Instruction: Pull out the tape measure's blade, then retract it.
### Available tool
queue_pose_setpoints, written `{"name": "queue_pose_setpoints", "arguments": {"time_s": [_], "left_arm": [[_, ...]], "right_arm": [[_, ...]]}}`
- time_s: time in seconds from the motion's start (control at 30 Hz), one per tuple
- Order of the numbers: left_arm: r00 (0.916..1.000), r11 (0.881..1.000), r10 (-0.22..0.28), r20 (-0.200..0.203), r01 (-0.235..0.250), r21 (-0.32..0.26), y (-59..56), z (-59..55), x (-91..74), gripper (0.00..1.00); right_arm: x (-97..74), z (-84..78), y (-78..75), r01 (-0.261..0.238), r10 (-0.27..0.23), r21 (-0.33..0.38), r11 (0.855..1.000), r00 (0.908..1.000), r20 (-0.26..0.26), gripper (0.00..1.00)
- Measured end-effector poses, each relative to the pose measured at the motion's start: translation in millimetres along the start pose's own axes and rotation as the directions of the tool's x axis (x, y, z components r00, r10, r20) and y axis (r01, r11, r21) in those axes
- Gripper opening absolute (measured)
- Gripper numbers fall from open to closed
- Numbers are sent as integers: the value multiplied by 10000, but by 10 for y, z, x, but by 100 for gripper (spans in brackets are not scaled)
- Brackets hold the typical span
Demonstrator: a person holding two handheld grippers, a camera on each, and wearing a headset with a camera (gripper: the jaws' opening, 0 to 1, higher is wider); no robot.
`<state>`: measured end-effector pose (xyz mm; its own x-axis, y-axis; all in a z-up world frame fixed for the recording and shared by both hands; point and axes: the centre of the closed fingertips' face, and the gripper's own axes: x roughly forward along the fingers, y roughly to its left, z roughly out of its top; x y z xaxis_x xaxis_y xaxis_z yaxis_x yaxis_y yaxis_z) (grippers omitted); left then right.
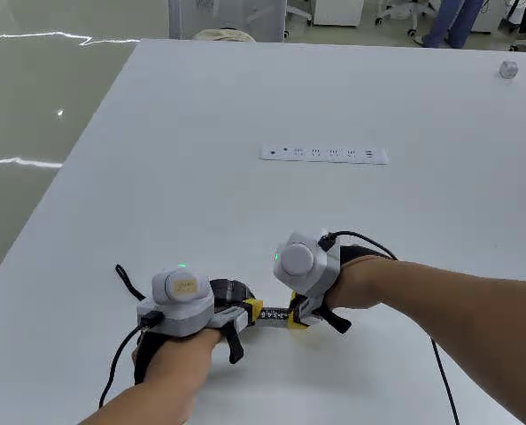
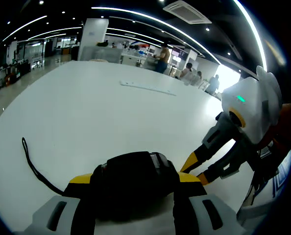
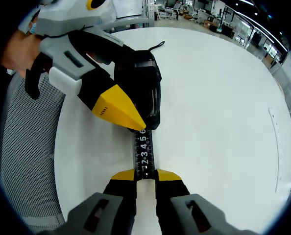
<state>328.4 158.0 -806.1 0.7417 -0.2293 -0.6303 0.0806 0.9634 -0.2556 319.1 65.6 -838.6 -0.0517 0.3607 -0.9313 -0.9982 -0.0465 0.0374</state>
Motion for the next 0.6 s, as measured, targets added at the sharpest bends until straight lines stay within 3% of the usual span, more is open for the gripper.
{"name": "queue_pose_setpoints", "arguments": {"time_s": [0.6], "left_arm": [[10000, 10000, -20, -12, 20, -36, 4, -4, 8, 60]], "right_arm": [[54, 118, 5, -79, 80, -50, 10000, 9998, 183, 13]]}}
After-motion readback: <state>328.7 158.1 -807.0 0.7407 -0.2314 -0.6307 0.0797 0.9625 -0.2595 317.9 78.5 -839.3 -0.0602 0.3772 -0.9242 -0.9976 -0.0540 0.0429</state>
